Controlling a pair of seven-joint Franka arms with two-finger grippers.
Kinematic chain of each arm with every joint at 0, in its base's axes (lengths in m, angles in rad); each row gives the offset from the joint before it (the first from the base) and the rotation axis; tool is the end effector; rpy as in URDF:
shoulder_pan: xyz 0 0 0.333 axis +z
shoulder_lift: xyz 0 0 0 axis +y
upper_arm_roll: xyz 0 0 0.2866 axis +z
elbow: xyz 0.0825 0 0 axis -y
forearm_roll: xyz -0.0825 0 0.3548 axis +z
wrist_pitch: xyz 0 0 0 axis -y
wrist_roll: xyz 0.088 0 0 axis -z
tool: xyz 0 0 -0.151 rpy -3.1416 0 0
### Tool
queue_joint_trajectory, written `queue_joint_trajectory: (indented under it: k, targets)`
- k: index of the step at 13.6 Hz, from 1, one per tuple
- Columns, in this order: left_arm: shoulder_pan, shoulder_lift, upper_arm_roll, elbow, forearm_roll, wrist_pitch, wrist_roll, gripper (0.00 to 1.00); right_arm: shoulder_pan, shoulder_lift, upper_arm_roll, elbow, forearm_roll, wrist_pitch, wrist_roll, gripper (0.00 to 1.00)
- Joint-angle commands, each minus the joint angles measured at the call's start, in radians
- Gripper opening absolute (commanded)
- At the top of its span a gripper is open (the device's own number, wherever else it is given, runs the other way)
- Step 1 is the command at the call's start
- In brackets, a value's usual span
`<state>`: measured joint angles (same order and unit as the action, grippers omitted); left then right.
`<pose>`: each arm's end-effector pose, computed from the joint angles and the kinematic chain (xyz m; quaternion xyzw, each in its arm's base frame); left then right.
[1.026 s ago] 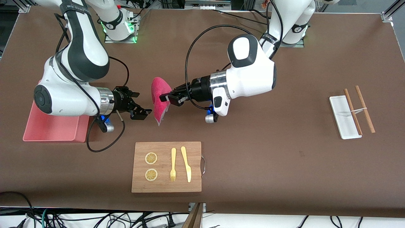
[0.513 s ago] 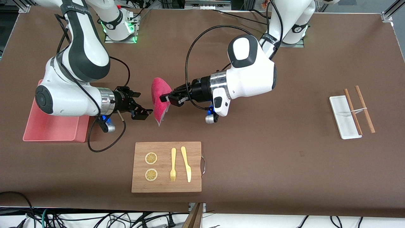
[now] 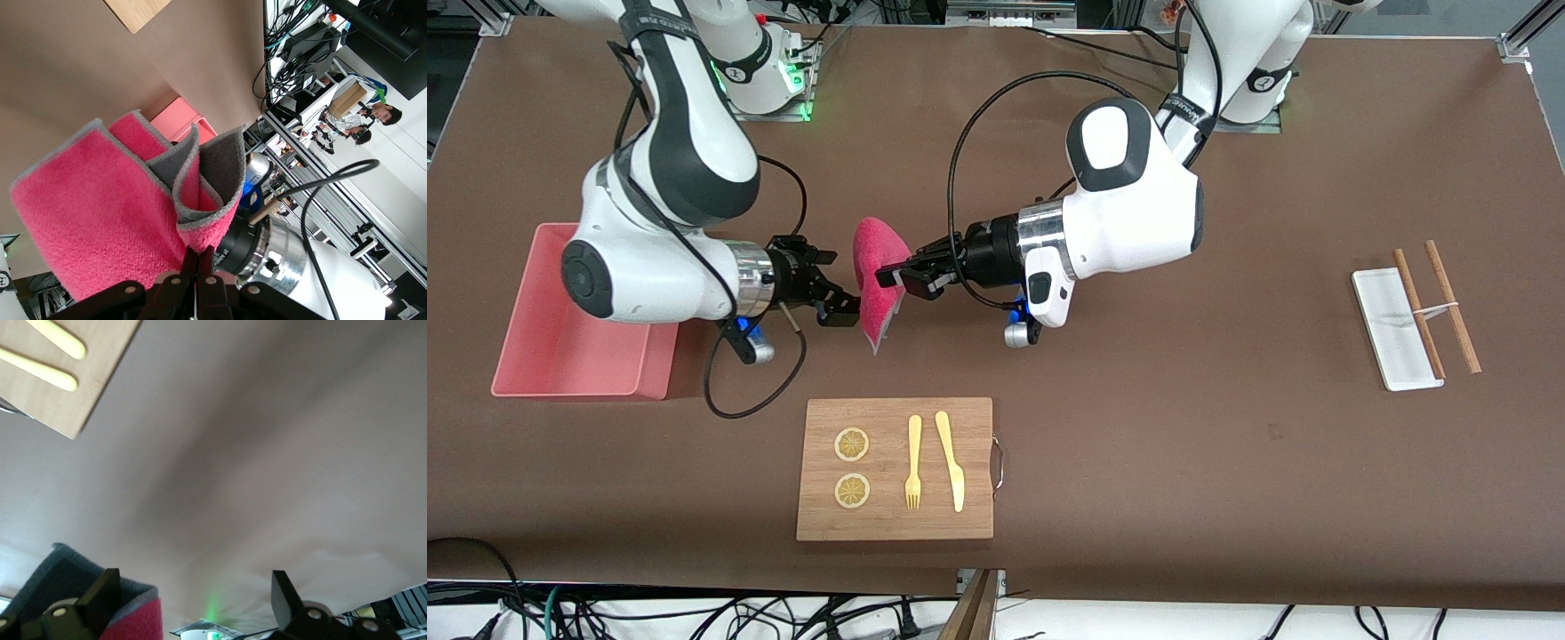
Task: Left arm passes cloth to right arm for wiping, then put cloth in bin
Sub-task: 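Hold the cloth up with the left gripper and bring the right gripper toward it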
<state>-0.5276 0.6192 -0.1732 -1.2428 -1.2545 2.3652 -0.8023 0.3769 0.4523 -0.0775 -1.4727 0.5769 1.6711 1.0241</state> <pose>0.5734 -0.4917 0.4431 0.7348 0.3609 -0.2238 0.5288 0.5636 0.2607 0.3603 -0.8717 0.3970 0.2554 0.1314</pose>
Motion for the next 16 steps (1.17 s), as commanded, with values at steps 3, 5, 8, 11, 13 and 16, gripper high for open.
queue_joint_trajectory:
  k: [3, 5, 8, 11, 13, 16]
  targets:
    - [-0.014, 0.016, 0.011, 0.036, -0.026, 0.011, -0.008, 0.00, -0.004, -0.029, -0.007, -0.044, 0.122, 0.022, 0.069, 1.00]
    - [-0.014, 0.016, 0.011, 0.034, -0.026, 0.011, -0.008, 0.00, -0.007, -0.029, -0.011, -0.040, 0.127, 0.036, 0.074, 1.00]
    - [-0.014, 0.016, 0.011, 0.034, -0.026, 0.011, -0.008, 0.00, -0.036, -0.027, -0.027, -0.023, 0.118, 0.056, 0.022, 1.00]
    - [-0.014, 0.016, 0.011, 0.034, -0.026, 0.011, -0.006, 0.00, -0.058, -0.021, -0.028, -0.009, 0.109, 0.076, -0.096, 1.00]
    - [-0.014, 0.016, 0.011, 0.034, -0.025, 0.011, -0.006, 0.00, -0.059, -0.014, -0.027, -0.008, 0.103, 0.111, -0.159, 1.00]
    - [-0.012, 0.016, 0.011, 0.034, -0.025, 0.011, -0.006, 0.00, -0.043, 0.012, -0.016, 0.001, 0.104, 0.189, -0.165, 1.00]
